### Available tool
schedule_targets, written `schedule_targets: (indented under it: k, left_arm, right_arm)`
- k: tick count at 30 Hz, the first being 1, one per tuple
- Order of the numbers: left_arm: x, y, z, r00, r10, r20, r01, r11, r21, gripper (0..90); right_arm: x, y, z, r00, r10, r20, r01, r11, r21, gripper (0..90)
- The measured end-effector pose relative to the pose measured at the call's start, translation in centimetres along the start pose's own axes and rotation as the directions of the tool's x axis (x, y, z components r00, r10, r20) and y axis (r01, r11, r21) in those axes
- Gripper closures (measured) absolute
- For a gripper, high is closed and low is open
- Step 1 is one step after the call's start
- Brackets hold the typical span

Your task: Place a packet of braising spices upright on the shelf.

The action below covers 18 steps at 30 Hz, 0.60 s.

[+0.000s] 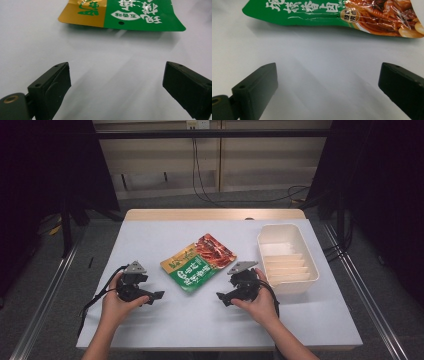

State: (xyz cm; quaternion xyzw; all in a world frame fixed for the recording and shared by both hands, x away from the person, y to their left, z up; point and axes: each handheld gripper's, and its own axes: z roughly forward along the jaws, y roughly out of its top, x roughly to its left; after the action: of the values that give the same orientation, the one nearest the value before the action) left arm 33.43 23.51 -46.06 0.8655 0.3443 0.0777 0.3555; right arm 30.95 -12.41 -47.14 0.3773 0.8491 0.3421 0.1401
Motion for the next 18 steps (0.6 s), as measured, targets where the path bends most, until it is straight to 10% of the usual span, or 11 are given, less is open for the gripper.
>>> schedule_targets:
  k: [18]
  left_arm:
    - [-1.2,0.9,1.2,0.9857,-0.166,0.025,0.167,0.9860,-0.007,8.1]
  right_arm:
    - [-0.1,0.3,-0.4,0.9999,-0.005,-0.016,0.004,1.000,-0.021,2.5]
